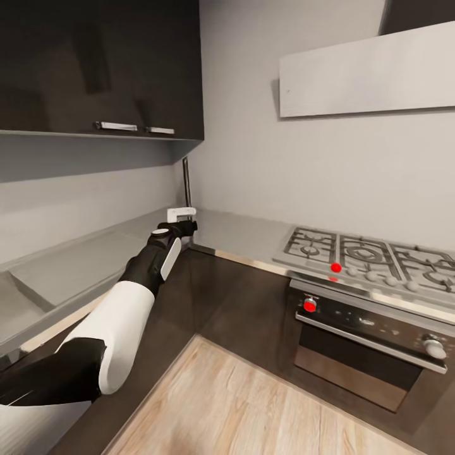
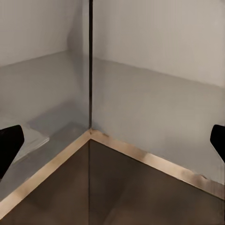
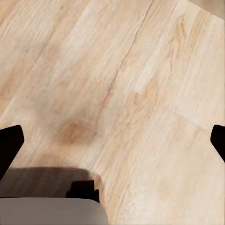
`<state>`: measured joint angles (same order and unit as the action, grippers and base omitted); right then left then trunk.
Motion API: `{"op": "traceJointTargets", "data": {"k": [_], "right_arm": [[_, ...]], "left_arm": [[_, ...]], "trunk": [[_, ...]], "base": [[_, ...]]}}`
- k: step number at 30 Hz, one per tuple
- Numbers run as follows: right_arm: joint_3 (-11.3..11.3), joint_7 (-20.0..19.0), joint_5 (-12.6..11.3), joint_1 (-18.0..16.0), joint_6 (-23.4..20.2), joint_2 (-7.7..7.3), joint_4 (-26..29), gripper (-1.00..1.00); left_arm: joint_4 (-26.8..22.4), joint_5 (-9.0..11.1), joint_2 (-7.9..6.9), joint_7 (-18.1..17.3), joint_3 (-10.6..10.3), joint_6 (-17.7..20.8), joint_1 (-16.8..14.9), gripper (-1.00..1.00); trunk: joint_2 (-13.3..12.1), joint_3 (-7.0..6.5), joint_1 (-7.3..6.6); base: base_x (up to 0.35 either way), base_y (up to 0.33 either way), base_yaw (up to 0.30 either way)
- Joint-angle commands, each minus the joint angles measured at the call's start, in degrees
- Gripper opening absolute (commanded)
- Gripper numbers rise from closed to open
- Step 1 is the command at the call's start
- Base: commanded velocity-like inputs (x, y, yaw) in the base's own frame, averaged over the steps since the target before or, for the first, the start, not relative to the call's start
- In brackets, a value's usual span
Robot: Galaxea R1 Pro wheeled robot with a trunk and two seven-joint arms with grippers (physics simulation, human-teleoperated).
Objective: Pick up the poster from the kitchen countertop and hang it on one of the wall nails in the kitchen.
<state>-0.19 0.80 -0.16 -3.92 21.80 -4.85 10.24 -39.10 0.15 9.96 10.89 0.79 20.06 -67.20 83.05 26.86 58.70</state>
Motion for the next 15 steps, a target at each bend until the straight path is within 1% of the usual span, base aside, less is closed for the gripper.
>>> {"op": "traceJointTargets", "data": {"k": [1, 15], "right_arm": [[0.0, 0.1, 0.0, 0.0, 0.2, 0.0, 0.0, 1.0], [0.0, 0.1, 0.1, 0.0, 0.2, 0.02, -0.1, 1.0]], "left_arm": [[-0.1, 0.0, 0.04, 0.1, 0.1, 0.3, 0.0, 1.0], [0.0, 0.0, 0.04, 0.1, 0.3, 0.2, 0.0, 1.0]], "trunk": [[0.0, 0.06, 0.03], [0.0, 0.06, 0.03]], "base": [[0.308, 0.0, 0.0], [0.328, 0.0, 0.0]]}}
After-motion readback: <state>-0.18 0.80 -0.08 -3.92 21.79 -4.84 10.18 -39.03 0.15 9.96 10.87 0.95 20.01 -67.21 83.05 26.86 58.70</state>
